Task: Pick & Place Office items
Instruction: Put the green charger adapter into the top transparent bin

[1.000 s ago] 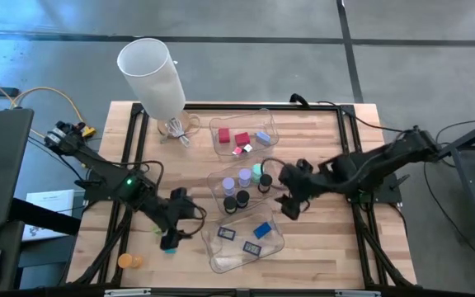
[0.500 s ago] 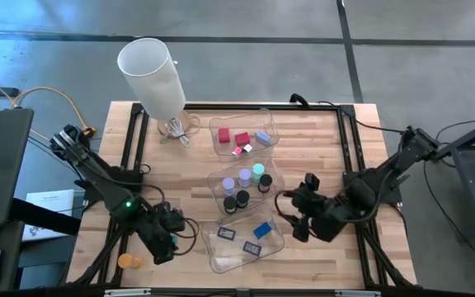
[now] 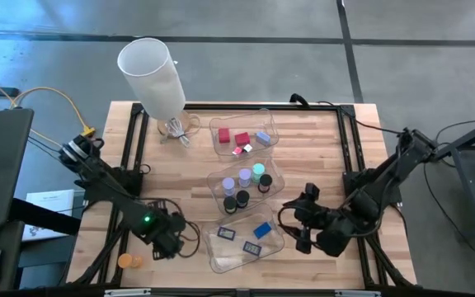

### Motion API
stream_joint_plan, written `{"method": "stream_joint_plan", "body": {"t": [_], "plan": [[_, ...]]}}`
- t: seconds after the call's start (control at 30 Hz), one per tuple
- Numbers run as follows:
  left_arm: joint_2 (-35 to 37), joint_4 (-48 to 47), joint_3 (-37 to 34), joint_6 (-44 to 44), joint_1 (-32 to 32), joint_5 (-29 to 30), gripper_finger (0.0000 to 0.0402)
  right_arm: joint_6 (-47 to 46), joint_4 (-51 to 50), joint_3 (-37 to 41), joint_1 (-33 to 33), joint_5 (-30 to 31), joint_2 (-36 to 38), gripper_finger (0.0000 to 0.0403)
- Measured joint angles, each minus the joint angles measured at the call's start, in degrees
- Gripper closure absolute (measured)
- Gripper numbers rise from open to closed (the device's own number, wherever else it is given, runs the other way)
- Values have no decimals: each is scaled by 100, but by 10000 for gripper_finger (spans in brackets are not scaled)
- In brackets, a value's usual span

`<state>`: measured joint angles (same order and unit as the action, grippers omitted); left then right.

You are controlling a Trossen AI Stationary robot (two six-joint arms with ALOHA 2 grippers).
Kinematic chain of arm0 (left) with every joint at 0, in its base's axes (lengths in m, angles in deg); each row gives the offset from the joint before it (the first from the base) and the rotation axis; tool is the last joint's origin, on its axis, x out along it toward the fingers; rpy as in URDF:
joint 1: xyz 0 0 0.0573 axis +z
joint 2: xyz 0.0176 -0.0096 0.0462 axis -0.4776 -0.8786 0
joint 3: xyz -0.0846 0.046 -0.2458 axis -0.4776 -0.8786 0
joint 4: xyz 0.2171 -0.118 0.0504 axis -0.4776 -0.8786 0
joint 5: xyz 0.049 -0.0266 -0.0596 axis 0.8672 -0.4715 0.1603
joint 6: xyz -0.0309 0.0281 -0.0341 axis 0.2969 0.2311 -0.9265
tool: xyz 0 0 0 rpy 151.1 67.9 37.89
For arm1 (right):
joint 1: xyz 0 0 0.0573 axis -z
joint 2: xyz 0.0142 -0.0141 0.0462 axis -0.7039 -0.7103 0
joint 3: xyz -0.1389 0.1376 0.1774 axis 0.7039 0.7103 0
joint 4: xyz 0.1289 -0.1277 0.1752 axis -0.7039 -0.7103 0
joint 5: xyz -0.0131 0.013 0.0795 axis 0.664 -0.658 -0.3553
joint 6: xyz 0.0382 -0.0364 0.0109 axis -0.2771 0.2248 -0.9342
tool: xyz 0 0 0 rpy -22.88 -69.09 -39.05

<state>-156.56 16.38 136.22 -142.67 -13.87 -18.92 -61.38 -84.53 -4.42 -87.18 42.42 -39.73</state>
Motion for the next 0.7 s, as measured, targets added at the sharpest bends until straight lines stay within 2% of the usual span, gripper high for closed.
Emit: {"method": "stream_joint_plan", "body": {"t": [0.07, 0.13, 0.47, 0.7], "plan": [[-7, -332, 0, -256, 45, -222, 92, 8, -1, 3, -31, 122, -85, 129], [26, -558, 0, -350, -3, -199, 92, 40, 2, 3, -31, 152, -196, 129], [39, -705, -23, -69, -566, 809, 92, 149, 35, 5, 90, 134, -644, 129], [39, -391, -298, -200, -688, 632, 92, 160, 30, 5, 90, 126, -762, 129]]}}
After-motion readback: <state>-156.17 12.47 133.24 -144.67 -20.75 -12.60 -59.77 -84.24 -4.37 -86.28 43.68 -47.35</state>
